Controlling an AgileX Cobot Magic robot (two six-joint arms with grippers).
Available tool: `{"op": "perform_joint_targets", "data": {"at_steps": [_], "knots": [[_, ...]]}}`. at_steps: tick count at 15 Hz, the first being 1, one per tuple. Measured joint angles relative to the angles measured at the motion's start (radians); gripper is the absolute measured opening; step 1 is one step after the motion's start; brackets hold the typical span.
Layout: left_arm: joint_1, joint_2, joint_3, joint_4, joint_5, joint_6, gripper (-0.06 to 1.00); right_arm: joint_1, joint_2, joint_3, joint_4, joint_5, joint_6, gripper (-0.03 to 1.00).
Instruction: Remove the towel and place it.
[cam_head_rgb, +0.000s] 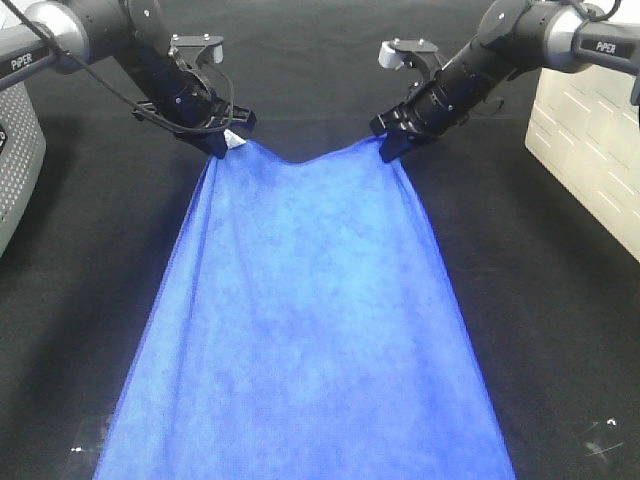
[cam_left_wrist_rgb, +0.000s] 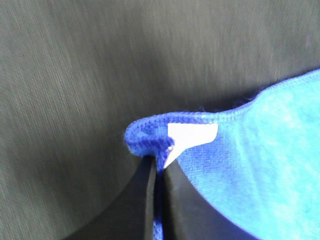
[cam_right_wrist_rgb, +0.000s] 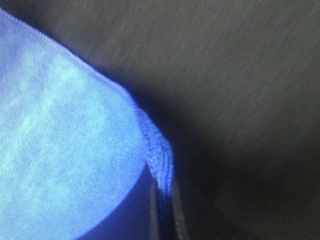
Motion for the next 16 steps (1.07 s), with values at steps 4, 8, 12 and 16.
{"op": "perform_joint_targets", "data": {"at_steps": [4,8,12,16], "knots": [[0.000,0.000,-0.004,0.000,-0.082,0.003,0.00,0.002,-0.026,0.000,-0.003,-0.116,-0.064,0.00],[0.000,0.000,-0.049,0.029,-0.210,0.021,0.00,0.002,-0.050,-0.006,-0.003,-0.268,-0.099,0.00],[0.000,0.000,-0.051,0.060,-0.322,0.025,0.00,0.002,-0.050,-0.006,0.000,-0.369,-0.099,0.00],[0.000,0.000,-0.051,0.091,-0.400,0.026,0.00,0.002,-0.050,-0.006,0.002,-0.446,-0.099,0.00]]}}
